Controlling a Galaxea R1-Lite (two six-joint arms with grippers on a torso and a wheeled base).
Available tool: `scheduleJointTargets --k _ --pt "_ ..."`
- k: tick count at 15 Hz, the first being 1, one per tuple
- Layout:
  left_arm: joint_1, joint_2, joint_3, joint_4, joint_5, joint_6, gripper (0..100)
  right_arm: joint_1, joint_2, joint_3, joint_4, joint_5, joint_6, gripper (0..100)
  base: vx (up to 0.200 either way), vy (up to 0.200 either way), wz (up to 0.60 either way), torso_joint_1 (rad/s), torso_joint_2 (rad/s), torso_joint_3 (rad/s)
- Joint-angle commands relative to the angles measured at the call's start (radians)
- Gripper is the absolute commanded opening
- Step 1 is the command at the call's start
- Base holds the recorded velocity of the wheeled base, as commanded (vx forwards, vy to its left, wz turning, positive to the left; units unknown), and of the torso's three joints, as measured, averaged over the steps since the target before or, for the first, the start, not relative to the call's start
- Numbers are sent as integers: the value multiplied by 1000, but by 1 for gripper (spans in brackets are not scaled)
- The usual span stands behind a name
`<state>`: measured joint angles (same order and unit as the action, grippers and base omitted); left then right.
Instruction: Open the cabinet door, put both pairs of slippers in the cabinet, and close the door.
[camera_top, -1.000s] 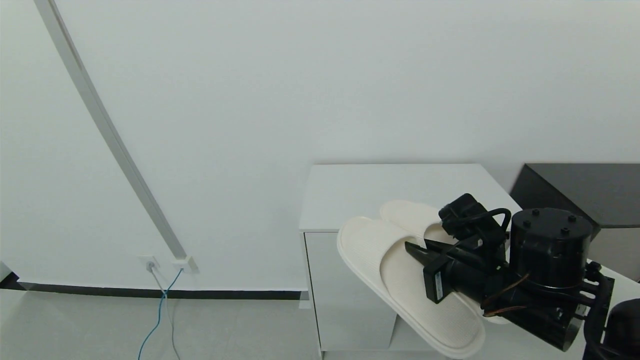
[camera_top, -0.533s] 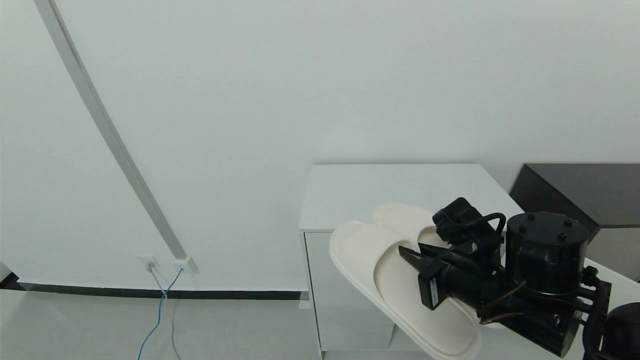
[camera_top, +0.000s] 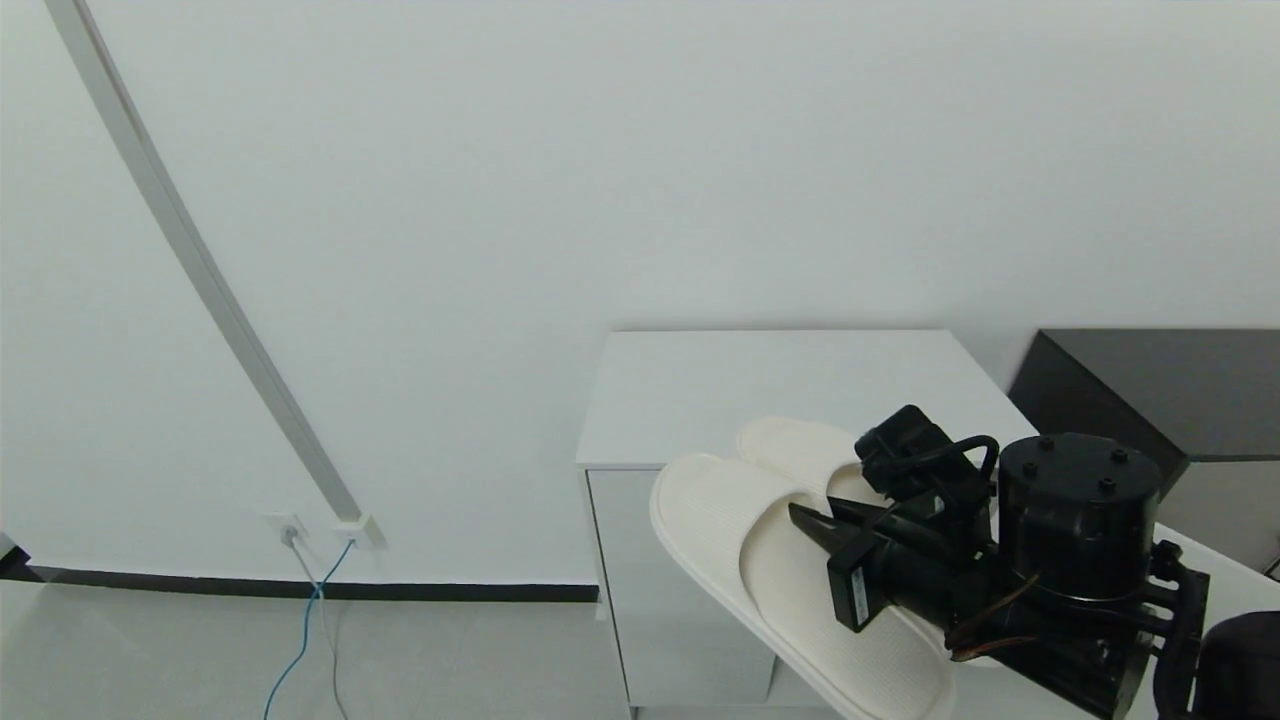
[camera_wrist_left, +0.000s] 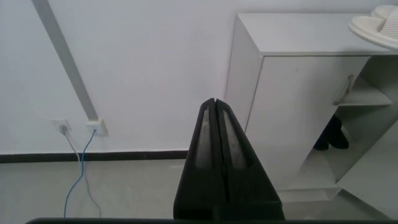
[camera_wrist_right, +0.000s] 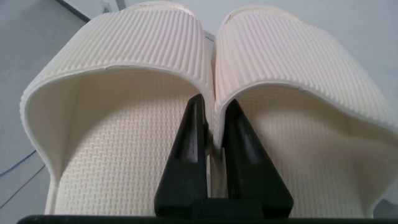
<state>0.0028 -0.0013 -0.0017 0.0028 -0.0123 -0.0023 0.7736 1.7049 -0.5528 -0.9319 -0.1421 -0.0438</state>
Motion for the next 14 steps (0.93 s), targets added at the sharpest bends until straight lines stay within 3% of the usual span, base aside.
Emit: scheduleJointTargets --k 1,10,14 --pt "-1 1 0 0 0 -1 0 1 5 1 -1 -1 -1 0 0 -200 0 -2 2 7" --pt "-1 1 0 0 0 -1 0 7 2 4 -1 -2 10 0 0 -200 0 2 5 0" --pt "-1 1 0 0 0 1 0 9 -7 30 -10 -1 12 0 0 0 0 0 0 0"
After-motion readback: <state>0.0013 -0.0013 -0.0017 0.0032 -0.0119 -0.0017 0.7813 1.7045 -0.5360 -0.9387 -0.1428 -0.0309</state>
